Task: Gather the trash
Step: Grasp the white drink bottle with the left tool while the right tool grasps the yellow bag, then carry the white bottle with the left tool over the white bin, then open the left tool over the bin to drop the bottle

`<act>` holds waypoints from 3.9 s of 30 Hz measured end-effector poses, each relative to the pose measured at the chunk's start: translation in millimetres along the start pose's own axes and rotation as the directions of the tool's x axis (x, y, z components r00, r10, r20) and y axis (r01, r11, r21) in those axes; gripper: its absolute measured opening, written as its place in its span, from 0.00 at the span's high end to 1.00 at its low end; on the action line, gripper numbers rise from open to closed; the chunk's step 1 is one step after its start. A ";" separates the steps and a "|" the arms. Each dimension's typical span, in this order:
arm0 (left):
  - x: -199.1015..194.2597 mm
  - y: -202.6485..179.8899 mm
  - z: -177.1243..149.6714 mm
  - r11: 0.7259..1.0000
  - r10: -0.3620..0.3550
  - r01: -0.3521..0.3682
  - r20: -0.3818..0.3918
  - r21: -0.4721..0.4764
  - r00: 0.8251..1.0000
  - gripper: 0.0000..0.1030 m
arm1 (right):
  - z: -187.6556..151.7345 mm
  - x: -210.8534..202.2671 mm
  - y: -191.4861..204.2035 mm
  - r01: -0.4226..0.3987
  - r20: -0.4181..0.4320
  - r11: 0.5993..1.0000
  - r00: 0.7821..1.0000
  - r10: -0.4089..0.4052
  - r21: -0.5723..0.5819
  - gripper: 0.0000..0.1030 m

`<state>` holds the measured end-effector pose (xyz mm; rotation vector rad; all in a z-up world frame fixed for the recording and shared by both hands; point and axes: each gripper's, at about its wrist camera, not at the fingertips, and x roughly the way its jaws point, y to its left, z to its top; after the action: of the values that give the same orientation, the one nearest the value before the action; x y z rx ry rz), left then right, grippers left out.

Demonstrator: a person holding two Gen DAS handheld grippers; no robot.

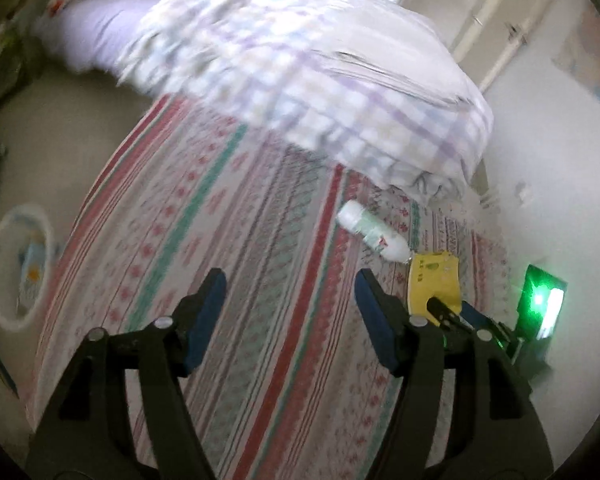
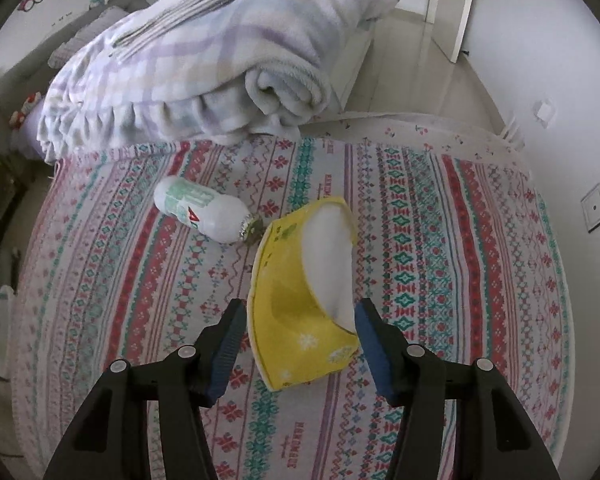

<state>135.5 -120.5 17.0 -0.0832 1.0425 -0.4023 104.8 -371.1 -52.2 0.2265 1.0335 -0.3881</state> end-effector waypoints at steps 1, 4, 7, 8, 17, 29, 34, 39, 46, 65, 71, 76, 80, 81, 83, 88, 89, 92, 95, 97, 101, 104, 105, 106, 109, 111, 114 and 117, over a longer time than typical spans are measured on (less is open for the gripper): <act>5.9 -7.8 2.2 1.000 0.008 -0.008 0.000 0.026 1.000 0.31 | -0.1 2.2 1.3 0.006 -0.007 1.000 1.000 -0.006 -0.006 0.49; 36.0 -31.0 10.4 0.998 0.012 -0.009 -0.045 0.066 0.999 0.27 | 0.4 4.0 2.4 0.035 -0.014 0.999 0.999 -0.035 -0.015 0.60; 66.1 -38.4 14.4 0.999 -0.052 0.052 -0.100 -0.002 0.994 0.27 | -0.3 1.5 -3.4 0.009 -0.040 1.000 0.999 -0.008 0.028 0.68; 75.6 -38.3 15.5 0.998 -0.057 0.054 -0.110 -0.038 0.992 0.27 | -0.7 1.1 -5.2 -0.007 -0.050 0.999 0.999 0.009 0.041 0.70; 128.9 -48.8 29.3 0.972 -0.130 0.099 -0.140 -0.212 0.982 0.27 | -7.7 -27.9 -31.9 -0.092 -0.039 0.981 0.994 0.100 0.170 0.71; 183.0 -85.8 26.3 0.984 -0.042 0.014 -0.150 -0.177 0.988 0.46 | -17.5 -59.9 -40.2 -0.113 0.050 0.975 0.993 0.105 0.191 0.71; 181.4 -96.4 22.6 0.994 -0.036 0.018 -0.175 -0.105 0.984 0.58 | -18.8 -58.5 -40.8 -0.115 0.054 0.975 0.993 0.106 0.193 0.71; 153.7 -82.3 13.4 0.999 -0.002 -0.005 -0.129 -0.052 0.992 0.59 | -16.4 -64.2 -42.2 -0.132 0.082 0.973 0.990 0.119 0.191 0.71; 112.4 -53.3 5.9 0.997 0.069 -0.067 -0.058 0.038 0.996 0.59 | -15.2 -80.1 -37.4 -0.155 0.128 0.974 0.983 0.134 0.167 0.71; -20.4 92.7 -10.1 0.982 0.187 -0.191 0.141 0.015 0.972 0.59 | -21.6 -101.8 30.6 -0.209 0.162 0.978 0.966 0.203 0.022 0.71; -43.8 147.9 -14.1 0.983 0.184 -0.182 0.138 -0.021 0.973 0.59 | -27.3 -101.7 59.0 -0.250 0.146 0.968 0.957 0.249 -0.012 0.71; -72.8 240.5 -12.3 0.979 0.153 -0.137 0.096 -0.149 0.984 0.59 | -30.5 -103.9 71.5 -0.306 0.141 0.952 0.942 0.305 -0.020 0.71; -80.7 305.9 -15.3 0.959 0.143 -0.123 0.061 -0.255 0.988 0.59 | -31.3 -104.1 78.5 -0.338 0.141 0.941 0.931 0.337 -0.018 0.71; -80.3 318.0 -16.7 0.954 0.143 -0.124 0.052 -0.275 0.988 0.59 | -32.0 -103.5 81.3 -0.343 0.139 0.939 0.929 0.343 -0.019 0.71; -77.4 336.0 -19.2 0.944 0.144 -0.126 0.037 -0.306 0.989 0.59 | -33.7 -100.7 88.9 -0.345 0.137 0.938 0.928 0.346 -0.026 0.71; -52.5 348.5 -20.4 0.943 0.151 -0.150 -0.020 -0.297 0.988 0.59 | -38.1 -89.6 109.1 -0.355 0.113 0.934 0.927 0.357 -0.038 0.71; -45.0 349.1 -19.8 0.945 0.152 -0.155 -0.033 -0.287 0.988 0.59 | -39.0 -88.1 113.1 -0.353 0.110 0.935 0.928 0.355 -0.043 0.71; -35.8 353.6 -19.2 0.949 0.173 -0.183 -0.062 -0.255 0.983 0.59 | -40.7 -84.1 124.0 -0.348 0.102 0.935 0.930 0.353 -0.064 0.71; -23.5 362.9 -19.7 0.948 0.190 -0.208 -0.095 -0.241 0.977 0.59 | -42.3 -80.6 130.4 -0.345 0.095 0.935 0.931 0.351 -0.079 0.71; -15.4 368.4 -21.3 0.949 0.193 -0.217 -0.121 -0.228 0.974 0.59 | -43.2 -78.1 132.9 -0.342 0.090 0.936 0.933 0.349 -0.083 0.71; -1.5 364.6 -25.3 0.961 0.185 -0.210 -0.146 -0.179 0.972 0.59 | -43.4 -71.8 137.6 -0.354 0.077 0.932 0.930 0.360 -0.083 0.71; 8.0 354.2 -24.2 0.972 0.172 -0.194 -0.160 -0.135 0.972 0.59 | -43.2 -67.7 143.1 -0.353 0.069 0.931 0.930 0.360 -0.091 0.71; 11.9 349.6 -24.2 0.974 0.176 -0.196 -0.167 -0.110 0.970 0.59 | -43.2 -66.6 145.0 -0.355 0.067 0.930 0.930 0.362 -0.093 0.71; 15.0 346.9 -24.0 0.976 0.180 -0.197 -0.172 -0.092 0.969 0.59 | -43.3 -65.8 146.7 -0.357 0.065 0.929 0.929 0.363 -0.096 0.71; 26.2 339.1 -24.2 0.979 0.188 -0.200 -0.202 -0.038 0.961 0.59 | -43.7 -64.9 150.5 -0.357 0.062 0.929 0.929 0.364 -0.101 0.71; 32.7 334.3 -25.3 0.983 0.175 -0.182 -0.230 -0.009 0.957 0.58 | -43.9 -64.4 151.8 -0.356 0.061 0.929 0.930 0.363 -0.104 0.71; 35.1 332.3 -25.3 0.980 0.195 -0.198 -0.252 0.015 0.948 0.47 | -43.9 -63.9 152.7 -0.354 0.059 0.929 0.931 0.361 -0.105 0.71; 22.8 339.1 -20.3 0.981 0.185 -0.194 -0.224 -0.020 0.957 0.43 | -43.8 -64.1 153.7 -0.357 0.058 0.928 0.930 0.364 -0.109 0.71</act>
<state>224.5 187.1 -98.7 0.0253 1.2672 -0.2179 105.2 -202.3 -18.2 0.3061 0.9082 -0.0117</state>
